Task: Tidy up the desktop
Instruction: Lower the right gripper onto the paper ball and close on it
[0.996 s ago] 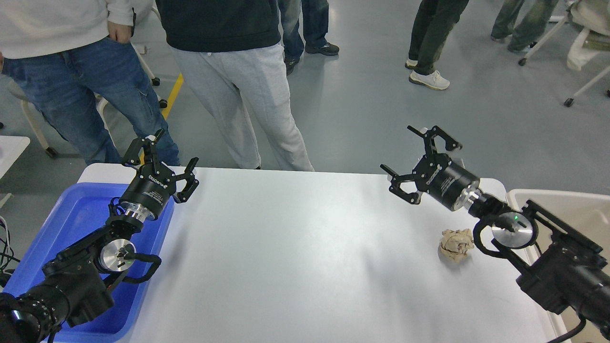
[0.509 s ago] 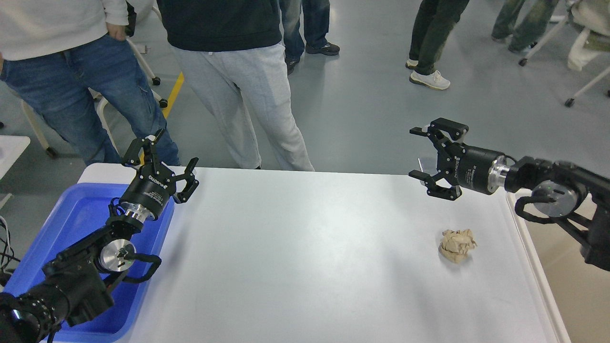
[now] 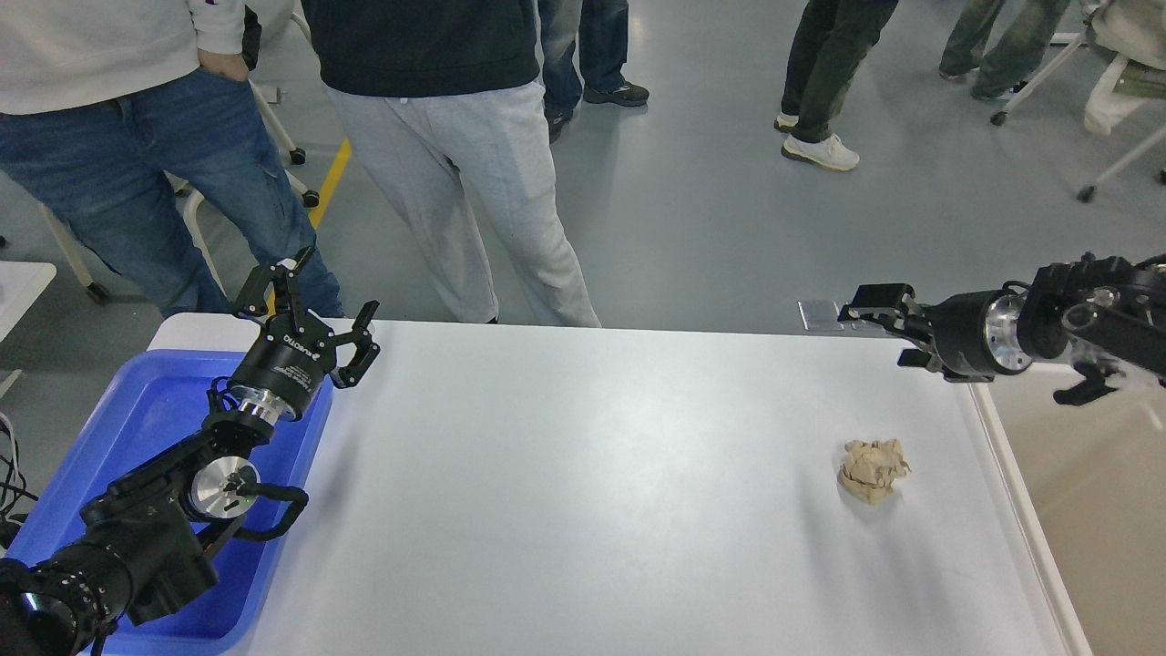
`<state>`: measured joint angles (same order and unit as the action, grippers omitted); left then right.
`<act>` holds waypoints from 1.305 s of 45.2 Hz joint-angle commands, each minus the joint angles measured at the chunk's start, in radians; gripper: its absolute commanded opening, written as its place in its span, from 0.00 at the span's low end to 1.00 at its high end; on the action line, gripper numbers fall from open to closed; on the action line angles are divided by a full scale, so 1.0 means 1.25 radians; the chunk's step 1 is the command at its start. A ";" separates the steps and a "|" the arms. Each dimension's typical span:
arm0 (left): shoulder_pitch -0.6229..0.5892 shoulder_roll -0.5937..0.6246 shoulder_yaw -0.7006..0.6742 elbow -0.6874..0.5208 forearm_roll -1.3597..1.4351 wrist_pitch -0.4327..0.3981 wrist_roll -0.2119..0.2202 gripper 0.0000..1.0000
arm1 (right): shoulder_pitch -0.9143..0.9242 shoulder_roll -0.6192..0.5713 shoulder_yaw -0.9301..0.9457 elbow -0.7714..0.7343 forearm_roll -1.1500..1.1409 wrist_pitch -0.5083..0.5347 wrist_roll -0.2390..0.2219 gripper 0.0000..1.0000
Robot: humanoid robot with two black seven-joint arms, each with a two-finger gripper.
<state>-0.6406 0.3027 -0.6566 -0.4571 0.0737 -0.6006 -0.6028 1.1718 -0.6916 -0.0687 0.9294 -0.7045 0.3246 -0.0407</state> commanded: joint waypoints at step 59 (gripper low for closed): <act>-0.001 0.001 0.000 0.000 0.000 -0.001 0.000 1.00 | -0.125 0.242 -0.260 -0.201 -0.149 -0.100 0.010 1.00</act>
<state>-0.6412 0.3037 -0.6570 -0.4571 0.0742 -0.6013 -0.6029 1.0445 -0.4156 -0.3901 0.6990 -0.8874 0.2032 -0.0289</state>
